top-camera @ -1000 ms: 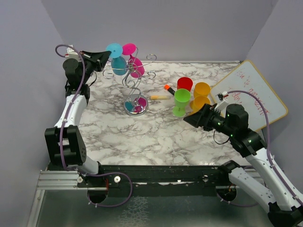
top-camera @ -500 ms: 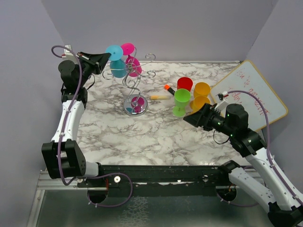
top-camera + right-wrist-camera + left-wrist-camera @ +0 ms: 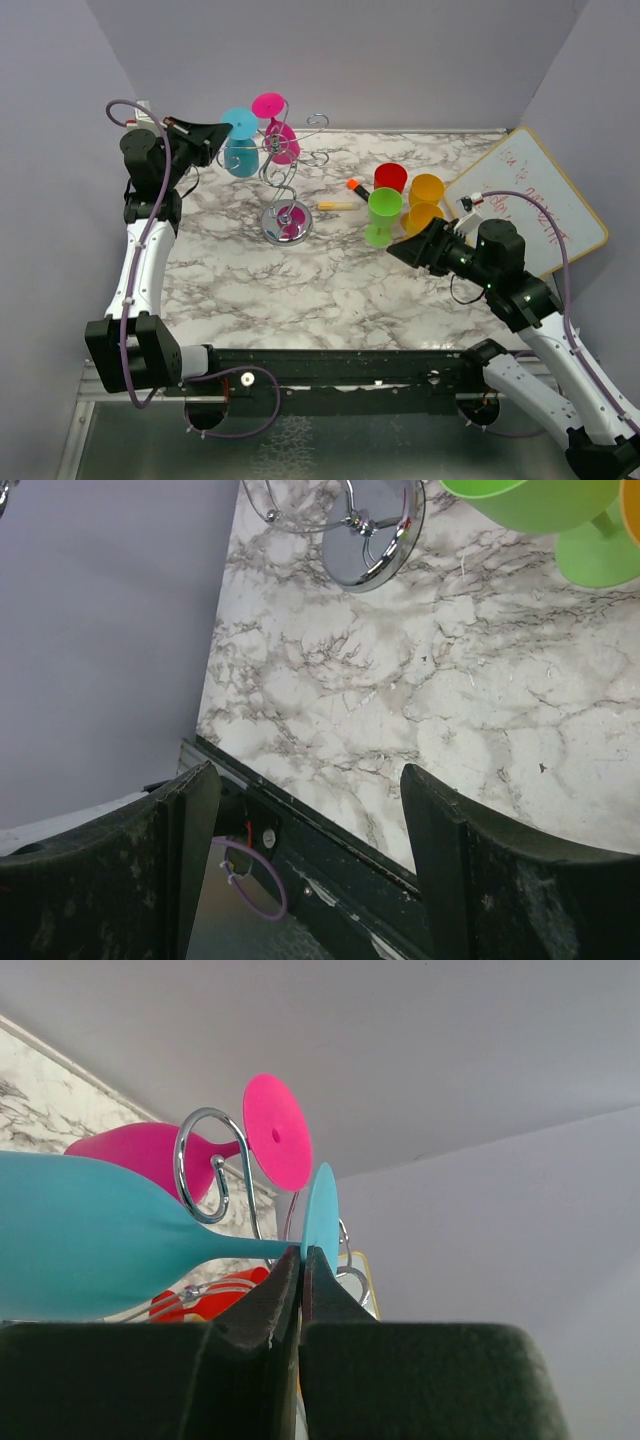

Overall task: Take the wine glass off the wine glass rack
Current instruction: Pick up the wine glass from the wine rack, then place the wine glass at the center of the board.

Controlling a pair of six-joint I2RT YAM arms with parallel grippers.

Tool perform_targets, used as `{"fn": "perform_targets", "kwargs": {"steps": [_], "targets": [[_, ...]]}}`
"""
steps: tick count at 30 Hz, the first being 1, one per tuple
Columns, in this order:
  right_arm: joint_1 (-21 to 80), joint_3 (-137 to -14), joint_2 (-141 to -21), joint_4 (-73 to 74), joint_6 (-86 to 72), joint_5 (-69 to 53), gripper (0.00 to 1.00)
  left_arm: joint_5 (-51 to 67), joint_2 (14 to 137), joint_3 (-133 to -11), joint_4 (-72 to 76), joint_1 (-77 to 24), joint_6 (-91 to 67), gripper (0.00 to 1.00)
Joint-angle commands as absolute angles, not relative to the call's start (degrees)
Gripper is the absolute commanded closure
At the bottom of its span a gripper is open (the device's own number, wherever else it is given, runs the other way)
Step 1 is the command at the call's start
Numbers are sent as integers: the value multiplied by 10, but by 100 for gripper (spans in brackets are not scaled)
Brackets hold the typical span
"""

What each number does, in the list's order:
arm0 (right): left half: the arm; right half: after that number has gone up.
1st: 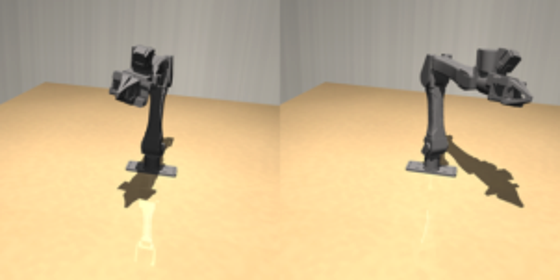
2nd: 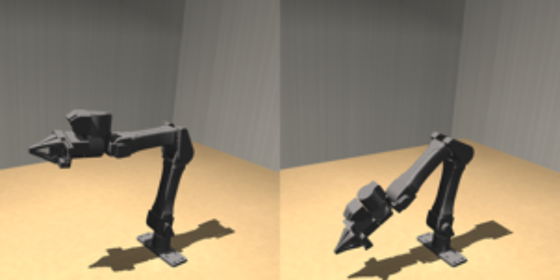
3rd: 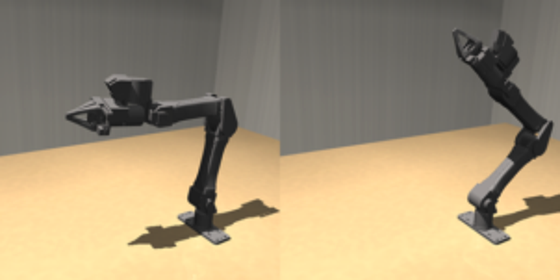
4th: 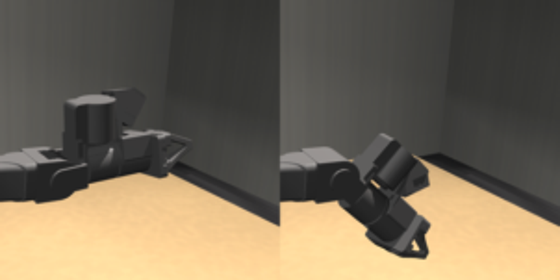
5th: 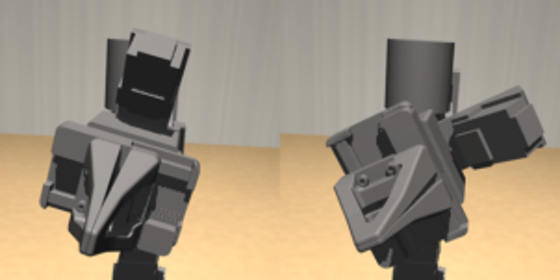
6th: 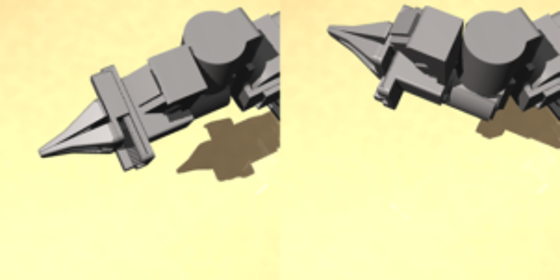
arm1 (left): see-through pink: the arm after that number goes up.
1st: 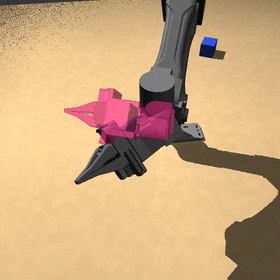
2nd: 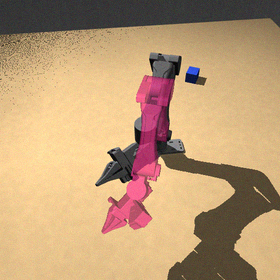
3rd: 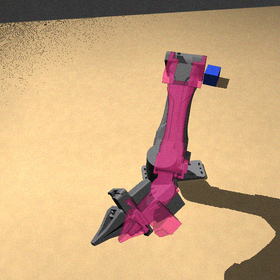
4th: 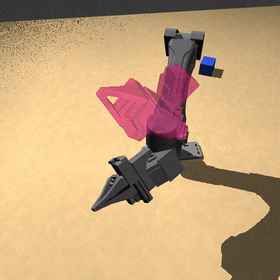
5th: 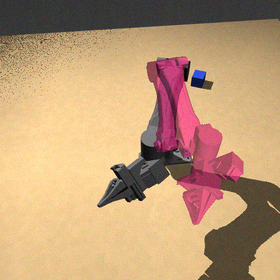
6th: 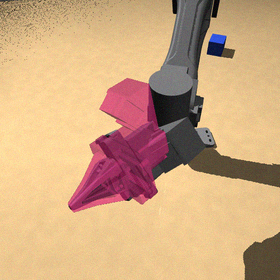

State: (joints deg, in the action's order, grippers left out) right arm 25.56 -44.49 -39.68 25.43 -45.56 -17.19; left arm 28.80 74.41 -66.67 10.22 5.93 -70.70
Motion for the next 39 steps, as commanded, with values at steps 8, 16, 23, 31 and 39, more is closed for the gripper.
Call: {"fn": "perform_targets", "kwargs": {"steps": [8, 16, 23, 31, 39], "targets": [[259, -453, -400, 259, -446, -168, 22, 338, 765, -719, 63, 81, -654, 100], [259, -445, -412, 248, -455, -177, 22, 379, 765, -735, 51, 121, -651, 100], [259, -466, -430, 234, -404, -204, 20, 393, 742, -761, -28, 156, -567, 100], [259, -451, -402, 153, -378, -201, 17, 280, 659, -800, -177, 195, -429, 100], [259, -423, -373, 37, -349, -235, 15, 339, 550, -712, -255, 194, -388, 100]]}}
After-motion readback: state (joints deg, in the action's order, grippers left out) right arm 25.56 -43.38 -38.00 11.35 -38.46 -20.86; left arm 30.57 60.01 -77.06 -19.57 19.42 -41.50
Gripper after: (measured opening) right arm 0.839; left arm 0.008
